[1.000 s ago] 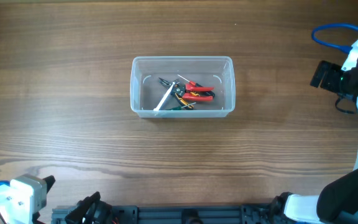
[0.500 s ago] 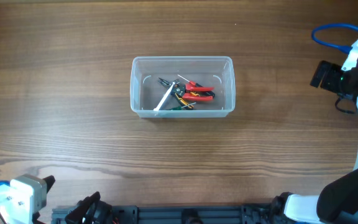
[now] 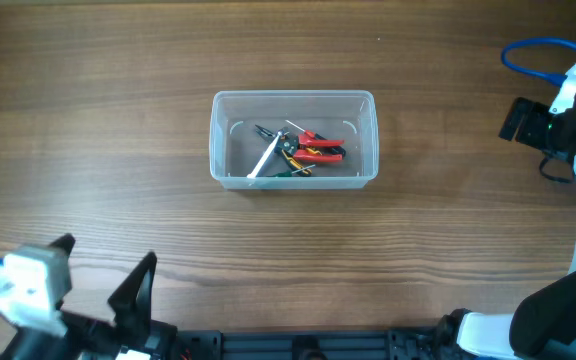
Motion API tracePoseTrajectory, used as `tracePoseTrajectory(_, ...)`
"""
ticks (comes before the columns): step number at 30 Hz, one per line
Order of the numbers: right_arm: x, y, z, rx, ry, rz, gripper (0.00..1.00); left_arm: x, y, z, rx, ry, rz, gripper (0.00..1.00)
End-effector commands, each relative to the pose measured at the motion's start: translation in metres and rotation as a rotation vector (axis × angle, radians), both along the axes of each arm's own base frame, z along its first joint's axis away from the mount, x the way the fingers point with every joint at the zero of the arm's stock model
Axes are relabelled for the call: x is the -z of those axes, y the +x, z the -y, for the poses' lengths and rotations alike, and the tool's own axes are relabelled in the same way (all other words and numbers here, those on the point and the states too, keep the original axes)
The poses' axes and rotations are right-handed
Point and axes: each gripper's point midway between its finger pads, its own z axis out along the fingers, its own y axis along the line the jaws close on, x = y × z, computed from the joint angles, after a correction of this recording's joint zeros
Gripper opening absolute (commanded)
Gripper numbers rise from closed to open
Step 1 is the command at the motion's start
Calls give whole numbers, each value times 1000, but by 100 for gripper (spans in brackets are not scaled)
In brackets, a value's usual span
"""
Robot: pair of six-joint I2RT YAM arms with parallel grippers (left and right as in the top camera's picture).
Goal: Pack container
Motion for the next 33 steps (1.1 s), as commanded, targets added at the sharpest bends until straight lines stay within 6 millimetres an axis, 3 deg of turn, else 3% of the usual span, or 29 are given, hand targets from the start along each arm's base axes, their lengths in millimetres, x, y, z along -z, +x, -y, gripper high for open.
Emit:
tracePoseTrajectory(1,0,0,0,12,9,5,100,20,11,1,28,121,70,100)
tracePoseTrajectory(6,0,0,0,12,9,5,100,51,27,-3,-3,173,181,100)
tracePoseTrajectory(10,0,0,0,12,9,5,100,92,45,-9,-63,163,263,100)
tracePoseTrajectory(17,0,0,0,12,9,5,100,112,72,-18,-125,166,400,100)
tracePoseTrajectory(33,0,0,0,13,9,5,100,148,99,-29,-176,168,470,100)
